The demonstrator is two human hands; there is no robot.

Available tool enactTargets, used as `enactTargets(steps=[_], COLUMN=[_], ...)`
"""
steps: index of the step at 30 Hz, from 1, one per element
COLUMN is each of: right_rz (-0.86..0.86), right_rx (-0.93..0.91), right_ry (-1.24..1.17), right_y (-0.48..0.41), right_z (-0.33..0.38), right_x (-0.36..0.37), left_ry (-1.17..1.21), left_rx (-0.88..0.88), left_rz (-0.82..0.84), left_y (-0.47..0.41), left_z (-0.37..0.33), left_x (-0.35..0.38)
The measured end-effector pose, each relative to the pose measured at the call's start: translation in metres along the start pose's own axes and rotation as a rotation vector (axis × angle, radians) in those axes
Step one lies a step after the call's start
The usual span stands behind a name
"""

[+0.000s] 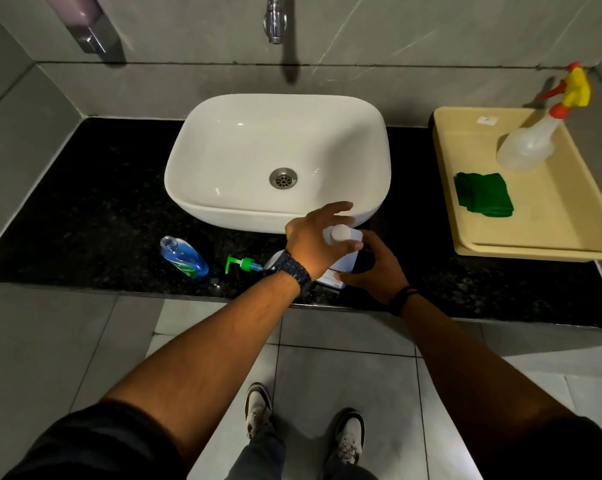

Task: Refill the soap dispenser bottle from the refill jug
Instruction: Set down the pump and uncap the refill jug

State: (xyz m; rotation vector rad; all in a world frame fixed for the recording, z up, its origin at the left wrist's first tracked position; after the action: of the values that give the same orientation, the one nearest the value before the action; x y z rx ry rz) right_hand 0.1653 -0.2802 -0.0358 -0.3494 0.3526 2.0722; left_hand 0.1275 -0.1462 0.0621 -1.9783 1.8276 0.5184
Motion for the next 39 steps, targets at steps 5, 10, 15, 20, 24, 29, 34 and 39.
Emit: enactTargets(steps=[5, 10, 15, 20, 24, 29, 34, 39], right_rz=[0.021, 0.024, 0.007, -0.07, -0.102, -0.119, -0.115, -0.125], right_rx=[0.0, 0.002, -0.01, -0.054, -0.089, -0.106, -0.115, -0.141], right_ry=[-0.074, -0.086, -0.074, -0.085, -0.092, -0.064, -0.02, 0.047], right_y=[-0.002, -0.002, 0.0, 0.003, 0.001, 0.002, 0.006, 0.009], right_z=[-0.001, 0.002, 0.004, 0.011, 0.016, 0.016, 0.013, 0.014], right_x=[0.001, 0.001, -0.004, -0.019, -0.027, -0.029, -0.025, -0.027], left_ry=[-0.097, -0.182, -0.108, -0.032, -0.183, -0.392, -0.394, -0.3], left_rx=[-0.043, -0.039, -0.052, -0.097, -0.237, -0.467, -0.51, -0.501], left_rz=[-0.074, -0.109, -0.267, -0.383, -0.335, -0.13, -0.07, -0.103], left_y=[0.012, 0.005, -0.002, 0.02, 0.057, 0.08, 0.074, 0.067], left_z=[0.015, 0.008, 0.0, 0.03, 0.082, 0.133, 0.153, 0.167], left_x=[-0.009, -0.013, -0.024, -0.044, -0.044, -0.034, -0.022, -0.016])
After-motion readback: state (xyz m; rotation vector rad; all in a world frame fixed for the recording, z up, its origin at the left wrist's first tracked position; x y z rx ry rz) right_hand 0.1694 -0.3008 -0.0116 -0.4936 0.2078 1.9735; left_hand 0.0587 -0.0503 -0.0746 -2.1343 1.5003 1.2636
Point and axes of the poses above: each hand's wrist, its own y-axis away from the middle knuckle, its own x-axis out of the palm, z = x × y, the point moved 4 cm from there along -y, towards the middle knuckle, and after that the axes turned 7 degrees about z, right-handed, at the moved point
